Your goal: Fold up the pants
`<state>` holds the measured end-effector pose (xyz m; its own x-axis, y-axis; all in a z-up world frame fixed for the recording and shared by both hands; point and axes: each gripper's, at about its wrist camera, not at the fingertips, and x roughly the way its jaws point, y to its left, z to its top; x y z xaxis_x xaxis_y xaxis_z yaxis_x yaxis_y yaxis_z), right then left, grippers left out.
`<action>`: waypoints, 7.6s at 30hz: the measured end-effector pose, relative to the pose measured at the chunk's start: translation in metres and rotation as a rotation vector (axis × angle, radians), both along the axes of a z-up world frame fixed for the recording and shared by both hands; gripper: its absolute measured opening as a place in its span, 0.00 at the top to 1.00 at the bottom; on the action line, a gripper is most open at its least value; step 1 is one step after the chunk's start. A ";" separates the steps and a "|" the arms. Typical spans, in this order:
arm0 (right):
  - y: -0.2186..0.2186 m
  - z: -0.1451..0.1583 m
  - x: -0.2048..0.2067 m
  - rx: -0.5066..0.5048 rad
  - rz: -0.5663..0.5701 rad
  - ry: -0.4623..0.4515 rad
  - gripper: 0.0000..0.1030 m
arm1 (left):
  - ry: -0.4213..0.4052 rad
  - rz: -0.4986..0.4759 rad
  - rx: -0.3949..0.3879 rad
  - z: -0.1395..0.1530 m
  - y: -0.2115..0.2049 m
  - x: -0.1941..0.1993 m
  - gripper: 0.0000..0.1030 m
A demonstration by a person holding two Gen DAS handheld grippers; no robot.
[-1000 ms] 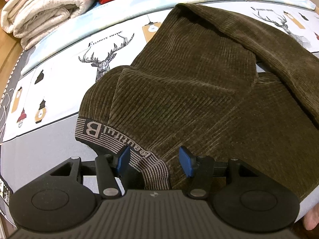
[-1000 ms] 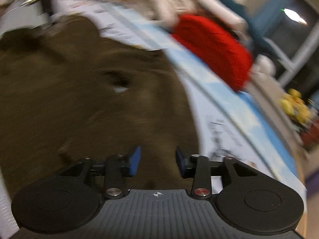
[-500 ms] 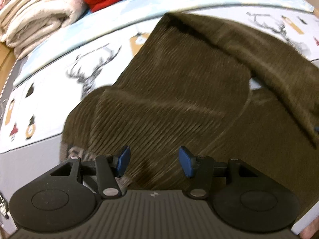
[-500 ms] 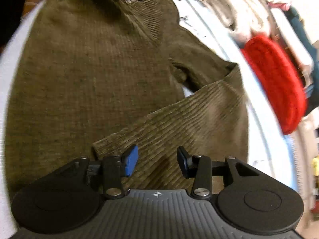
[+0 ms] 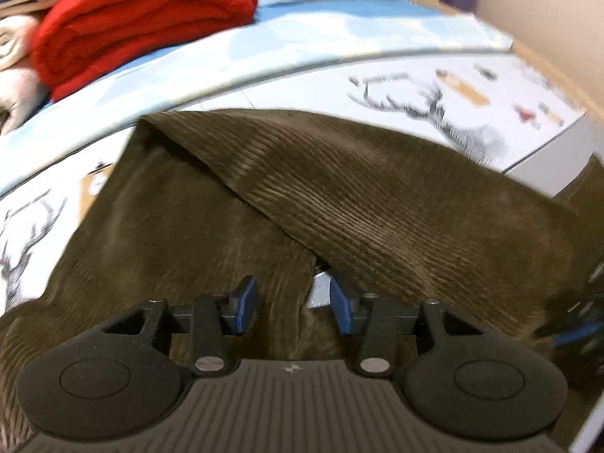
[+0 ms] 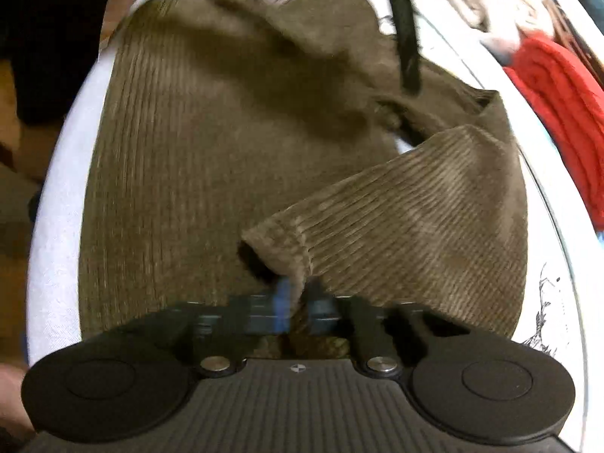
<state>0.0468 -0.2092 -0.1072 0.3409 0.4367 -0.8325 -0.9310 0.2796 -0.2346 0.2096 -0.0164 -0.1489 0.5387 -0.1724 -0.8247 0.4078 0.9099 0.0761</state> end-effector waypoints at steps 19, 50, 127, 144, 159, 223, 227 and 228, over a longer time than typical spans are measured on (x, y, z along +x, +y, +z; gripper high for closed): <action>-0.383 0.074 0.073 1.259 -1.903 -0.144 0.84 | 0.014 -0.345 -0.089 0.002 0.019 -0.008 0.92; -0.355 0.092 0.085 1.201 -1.851 -0.229 0.91 | -0.112 -0.302 -0.108 0.012 0.016 0.001 0.91; -0.194 0.197 -0.099 0.662 -1.483 -0.213 0.44 | 0.382 0.472 -0.112 -0.004 0.293 -0.138 0.26; -0.238 0.173 -0.094 0.654 -1.646 -0.130 0.44 | 0.398 0.314 -0.009 -0.020 0.266 -0.137 0.58; -0.228 0.168 -0.086 0.610 -1.609 -0.105 0.44 | 0.362 0.335 0.051 0.007 0.267 -0.158 0.66; -0.220 0.169 -0.087 0.581 -1.562 -0.114 0.44 | -0.007 0.157 0.128 0.044 0.182 -0.130 0.37; -0.215 0.171 -0.082 0.574 -1.537 -0.136 0.44 | -0.067 0.201 0.085 0.053 0.170 -0.114 0.36; -0.213 0.172 -0.081 0.579 -1.529 -0.142 0.44 | -0.078 0.203 0.077 0.055 0.168 -0.111 0.35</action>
<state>-0.0339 -0.4225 0.0646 0.7778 -0.1342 -0.6140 0.2949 0.9406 0.1681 0.0987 0.1518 -0.0943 0.6183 0.0083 -0.7859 0.2068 0.9630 0.1729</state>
